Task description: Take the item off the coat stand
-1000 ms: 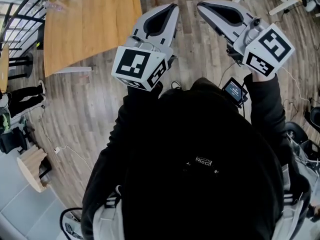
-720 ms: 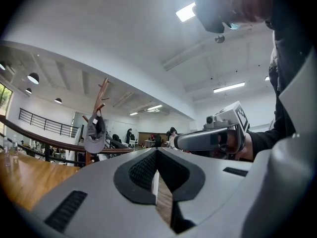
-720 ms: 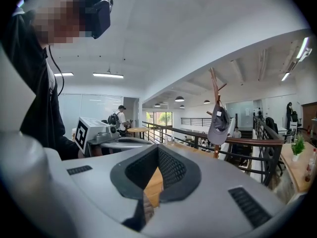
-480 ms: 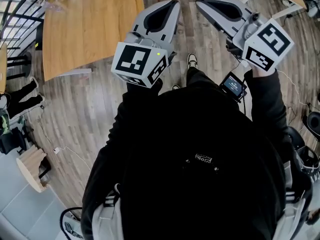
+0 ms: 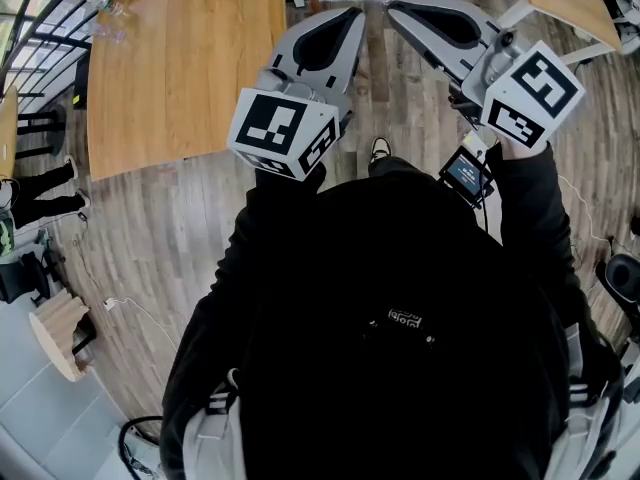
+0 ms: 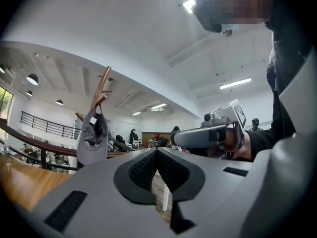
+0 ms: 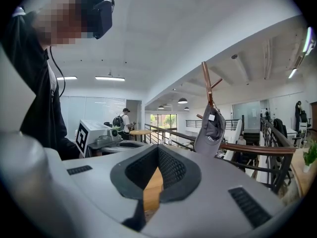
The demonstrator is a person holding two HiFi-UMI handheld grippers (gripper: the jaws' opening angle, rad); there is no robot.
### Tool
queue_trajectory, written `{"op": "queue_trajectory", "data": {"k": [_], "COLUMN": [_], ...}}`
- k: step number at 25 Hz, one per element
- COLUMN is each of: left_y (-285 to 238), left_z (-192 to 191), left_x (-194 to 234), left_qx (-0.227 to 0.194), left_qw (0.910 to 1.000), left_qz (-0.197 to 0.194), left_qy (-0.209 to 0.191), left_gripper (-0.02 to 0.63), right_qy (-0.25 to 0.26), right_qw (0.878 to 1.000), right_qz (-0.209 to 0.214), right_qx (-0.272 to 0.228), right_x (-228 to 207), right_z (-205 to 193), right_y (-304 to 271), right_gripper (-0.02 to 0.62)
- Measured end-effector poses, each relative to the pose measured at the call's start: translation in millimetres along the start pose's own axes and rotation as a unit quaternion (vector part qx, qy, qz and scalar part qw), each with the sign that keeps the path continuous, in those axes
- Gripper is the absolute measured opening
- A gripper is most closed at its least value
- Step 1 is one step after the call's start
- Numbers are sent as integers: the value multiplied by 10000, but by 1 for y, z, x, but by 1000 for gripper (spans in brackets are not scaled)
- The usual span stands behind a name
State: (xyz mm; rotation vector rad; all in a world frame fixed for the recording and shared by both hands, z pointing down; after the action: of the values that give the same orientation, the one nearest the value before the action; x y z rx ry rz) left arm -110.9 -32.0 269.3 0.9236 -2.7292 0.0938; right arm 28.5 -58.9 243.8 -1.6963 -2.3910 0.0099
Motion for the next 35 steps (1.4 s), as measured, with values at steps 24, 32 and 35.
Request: {"op": "queue_trajectory", "data": {"k": [24,32,35], "left_y": [-106,-107,-121], "left_z": [1,19,32], "left_x": [54,86,97], "left_qx": [-77,-133,-193], "left_qw": [9965,9960,9966], "left_qz": [820,845,732], "left_qy": [-142,-260,-321], "left_gripper": [0,0,0], "right_qy": [-237,-201,-198], "right_qw": [9954,9948,9953], "right_qz": [865,898,825], "right_qx": [-330,-431,-457], "right_x": [-130,-141,-157], "right_z": [-41,-33,-28], "right_y": [-36,-66,-75], "right_gripper": [14,14,14]}}
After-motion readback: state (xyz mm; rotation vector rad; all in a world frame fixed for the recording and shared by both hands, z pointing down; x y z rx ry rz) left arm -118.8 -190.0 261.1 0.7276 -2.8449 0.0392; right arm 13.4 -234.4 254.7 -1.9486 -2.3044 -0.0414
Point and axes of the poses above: the fingertips, and each gripper's own axes: y backward along the fingers, x to its left, z out of its top, the point moved 7 cm from there along y, backward along the fingers, and after that the axes turned 12 degrees about y, right-handed, at the moved point
